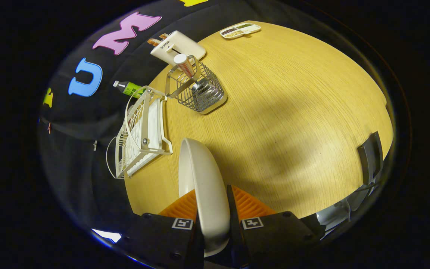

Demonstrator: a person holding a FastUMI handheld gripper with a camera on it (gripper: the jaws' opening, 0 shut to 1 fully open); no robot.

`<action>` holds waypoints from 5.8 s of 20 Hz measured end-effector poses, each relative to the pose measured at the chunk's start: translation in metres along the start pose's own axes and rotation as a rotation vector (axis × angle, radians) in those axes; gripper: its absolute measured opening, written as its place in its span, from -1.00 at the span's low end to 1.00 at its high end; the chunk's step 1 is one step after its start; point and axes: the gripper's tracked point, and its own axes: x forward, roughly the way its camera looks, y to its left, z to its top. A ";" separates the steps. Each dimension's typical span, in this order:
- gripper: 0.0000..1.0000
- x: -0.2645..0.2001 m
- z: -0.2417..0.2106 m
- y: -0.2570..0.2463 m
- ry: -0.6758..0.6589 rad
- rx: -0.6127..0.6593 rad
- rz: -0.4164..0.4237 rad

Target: Take the plate from the dish rack, then take the spoon from the basket and place it into the plate.

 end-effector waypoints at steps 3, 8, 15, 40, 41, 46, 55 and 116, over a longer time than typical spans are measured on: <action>-0.35 -0.001 0.009 -0.004 -0.028 0.030 -0.018; -0.15 -0.012 0.029 -0.004 -0.090 0.007 -0.035; 0.66 -0.031 0.057 0.004 -0.195 -0.075 -0.045; -0.63 -0.025 0.172 0.049 -0.264 0.104 0.056; -0.70 -0.024 0.174 0.049 -0.277 0.109 0.060; -0.71 -0.041 0.175 0.051 -0.316 0.074 0.063; -0.77 -0.060 0.186 0.046 -0.376 0.041 0.021; 0.84 -0.079 0.024 0.071 -0.266 -0.244 -0.007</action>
